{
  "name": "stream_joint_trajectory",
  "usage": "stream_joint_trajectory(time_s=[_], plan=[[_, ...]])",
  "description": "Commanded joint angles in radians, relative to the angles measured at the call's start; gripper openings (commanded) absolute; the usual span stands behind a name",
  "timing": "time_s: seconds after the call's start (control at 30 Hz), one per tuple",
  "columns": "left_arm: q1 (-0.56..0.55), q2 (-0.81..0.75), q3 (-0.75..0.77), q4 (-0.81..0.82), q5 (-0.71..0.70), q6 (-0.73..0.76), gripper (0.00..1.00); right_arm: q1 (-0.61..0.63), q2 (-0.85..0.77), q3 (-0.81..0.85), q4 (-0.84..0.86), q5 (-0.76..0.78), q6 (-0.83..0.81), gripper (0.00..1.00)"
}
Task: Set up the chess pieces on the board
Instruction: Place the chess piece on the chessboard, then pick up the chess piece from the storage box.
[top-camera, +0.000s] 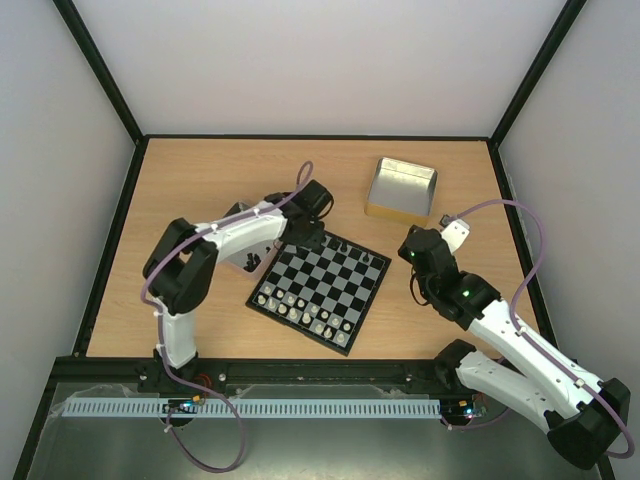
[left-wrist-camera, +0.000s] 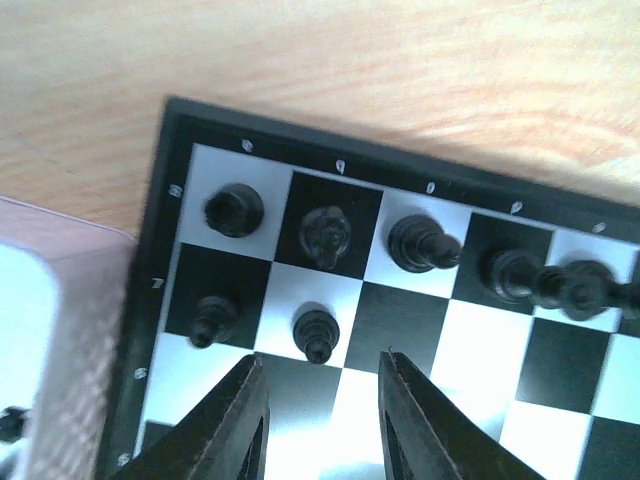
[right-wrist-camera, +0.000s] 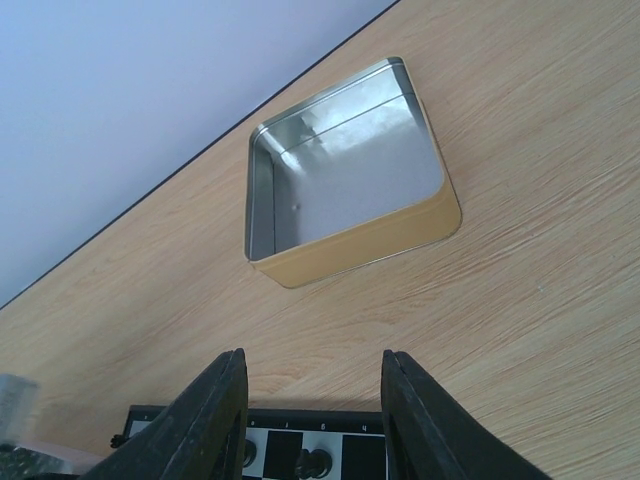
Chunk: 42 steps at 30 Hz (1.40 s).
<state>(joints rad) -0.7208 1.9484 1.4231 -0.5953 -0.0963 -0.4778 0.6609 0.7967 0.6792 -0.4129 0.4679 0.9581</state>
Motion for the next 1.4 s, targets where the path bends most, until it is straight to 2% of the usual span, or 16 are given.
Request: stream_joint_trajectory(time_s=[0.0,0.1,0.3,0.43,0.67,1.2,1.37], plan=[[0.029,-0.122,0.011,-0.036,-0.054,-0.008,0.34,-0.003,-0.004,-0.010,0.011,0.017,0.022,0.36],[0.078,-0.182,-0.056,-0.009,-0.083,-0.037,0.38,-0.003,-0.005,-0.014,0.014,0.015,0.024,0.36],[0.222,-0.282,-0.232,0.054,-0.077,-0.097,0.40,-0.003,-0.001,-0.016,0.021,0.010,0.022,0.36],[0.286,-0.304,-0.311,0.060,-0.043,-0.079,0.39,-0.003,0.003,-0.017,0.023,0.010,0.021,0.36],[0.291,-0.290,-0.389,0.051,0.015,-0.047,0.25,-0.003,0.021,-0.018,0.028,0.008,0.023,0.36],[0.291,-0.246,-0.408,0.070,0.083,-0.019,0.24,-0.003,0.024,-0.017,0.030,0.004,0.025,0.35],[0.291,-0.225,-0.414,0.075,0.081,-0.020,0.20,-0.004,0.022,-0.017,0.029,0.004,0.025,0.35]])
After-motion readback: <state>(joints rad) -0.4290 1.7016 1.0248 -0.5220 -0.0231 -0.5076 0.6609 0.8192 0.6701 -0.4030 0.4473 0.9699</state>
